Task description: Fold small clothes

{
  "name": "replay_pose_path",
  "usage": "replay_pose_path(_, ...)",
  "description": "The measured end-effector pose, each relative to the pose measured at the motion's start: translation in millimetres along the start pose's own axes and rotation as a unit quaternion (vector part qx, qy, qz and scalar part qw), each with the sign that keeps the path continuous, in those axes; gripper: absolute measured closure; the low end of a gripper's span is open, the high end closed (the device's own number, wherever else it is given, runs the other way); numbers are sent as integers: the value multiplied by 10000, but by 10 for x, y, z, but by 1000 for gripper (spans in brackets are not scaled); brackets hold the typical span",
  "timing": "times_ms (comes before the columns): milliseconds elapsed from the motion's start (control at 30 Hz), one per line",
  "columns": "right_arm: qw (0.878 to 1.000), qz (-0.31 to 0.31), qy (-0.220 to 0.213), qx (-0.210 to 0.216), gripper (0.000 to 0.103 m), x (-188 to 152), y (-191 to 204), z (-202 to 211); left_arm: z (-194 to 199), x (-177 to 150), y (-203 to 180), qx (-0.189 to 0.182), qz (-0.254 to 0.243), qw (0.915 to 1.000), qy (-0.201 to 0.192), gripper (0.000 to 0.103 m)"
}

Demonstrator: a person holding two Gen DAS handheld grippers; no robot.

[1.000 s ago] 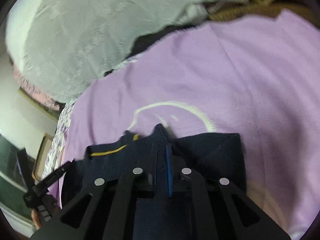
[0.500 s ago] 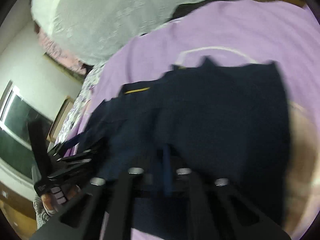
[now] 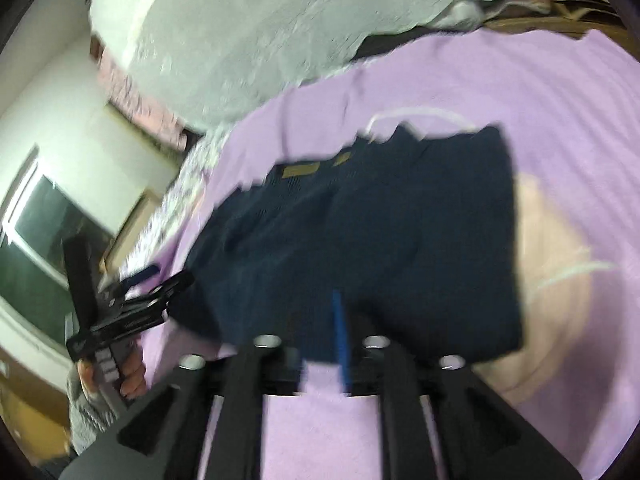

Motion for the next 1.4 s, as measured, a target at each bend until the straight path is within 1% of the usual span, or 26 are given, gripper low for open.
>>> replay_pose_path(33, 9999, -15, 65, -158, 77, -64, -60, -38, -97, -74, -20, 54, -35, 9999, 121, 4)
replay_pose_path(67, 9996, -62, 82, -247, 86, -103, -121, -55, -140, -116, -1, -46, 48, 9998, 185, 4)
replay_pose_path(100, 9995, -186, 75, -254, 94, -136, -226, -46, -160, -150, 51, -186, 205, 9993, 234, 4)
replay_pose_path(133, 9990, -330, 41, -288, 103, -154, -325, 9, -164, -165, 102, -246, 281, 9989, 292, 4)
replay_pose_path(167, 9986, -441, 5, -285, 103, -167, -398, 76, -153, -188, 169, -251, 321, 9985, 353, 4)
replay_pose_path(200, 9981, -557, -49, -248, 103, -160, -447, 137, -139, -209, 223, -189, 343, 9986, 358, 4)
replay_pose_path(233, 9978, -584, -92, -301, 103, -165, -465, 180, -111, -240, 270, -91, 388, 9986, 337, 4)
replay_pose_path(300, 9977, -549, -198, -357, 97, -127, -426, 254, -50, -208, 390, 104, 516, 9984, 224, 4)
replay_pose_path(367, 9983, -405, -280, -312, 97, -44, -325, 268, -12, -58, 427, 179, 561, 9982, 98, 4)
replay_pose_path(433, 9989, -236, -328, -258, 97, 116, -191, 205, -53, 133, 396, 184, 542, 9984, 32, 4)
replay_pose_path(500, 9989, -218, -347, -221, 96, 252, -173, 119, -171, 279, 355, 301, 553, 9980, 77, 4)
replay_pose_path(567, 9981, -362, -358, -335, 85, 321, -295, 53, -363, 327, 310, 461, 544, 9971, 255, 4)
replay_pose_path(600, 9969, -513, -337, -502, 85, 320, -446, 7, -472, 327, 301, 532, 522, 9965, 365, 4)
replay_pose_path(633, 9961, -611, -360, -524, 96, 301, -536, -14, -574, 301, 300, 614, 539, 9955, 471, 4)
replay_pose_path(667, 9959, -677, -396, -451, 103, 286, -585, -24, -656, 262, 305, 505, 633, 9952, 544, 4)
replay_pose_path(733, 9948, -858, -472, -288, 103, 275, -661, 52, -668, 218, 365, 300, 872, 9941, 575, 4)
replay_pose_path(800, 9936, -870, -641, -338, 95, 298, -630, 169, -617, 228, 417, 294, 972, 9928, 640, 4)
replay_pose_path(833, 9933, -828, -716, -377, 82, 312, -611, 216, -563, 233, 432, 348, 1030, 9922, 609, 4)
replay_pose_path(867, 9928, -803, -805, -368, 70, 321, -589, 270, -472, 235, 434, 406, 1077, 9921, 502, 4)
replay_pose_path(900, 9920, -817, -910, -307, 67, 326, -565, 341, -383, 239, 422, 399, 1092, 9925, 381, 4)
replay_pose_path(933, 9912, -834, -975, -338, 64, 324, -558, 391, -291, 251, 403, 355, 1103, 9929, 283, 4)
replay_pose_path(1033, 9884, -908, -1136, -430, 60, 290, -561, 521, -7, 298, 259, 121, 1074, 9941, 27, 4)
replay_pose_path(1167, 9843, -1171, -1232, -485, 58, 166, -628, 629, 205, 389, -80, -114, 756, 9970, -134, 4)
replay_pose_path(1300, 9811, -1375, -1266, -504, 56, -4, -643, 690, 282, 496, -525, -259, 400, 9987, -179, 4)
replay_pose_path(1367, 9803, -1428, -1267, -516, 50, -74, -628, 699, 282, 533, -752, -338, 228, 9990, -164, 4)
replay_pose_path(1400, 9800, -1451, -1260, -524, 49, -123, -616, 690, 258, 554, -853, -352, 158, 9992, -143, 4)
Point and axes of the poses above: each gripper's, at about its wrist camera, not at the fingertips, and z roughly against the way its jaws point, y to its left, x to its top, the point moved 4 cm from there along -z, roughly the way its jaws point, and after that the axes turned 10 degrees about x, right-handed, at the moved point
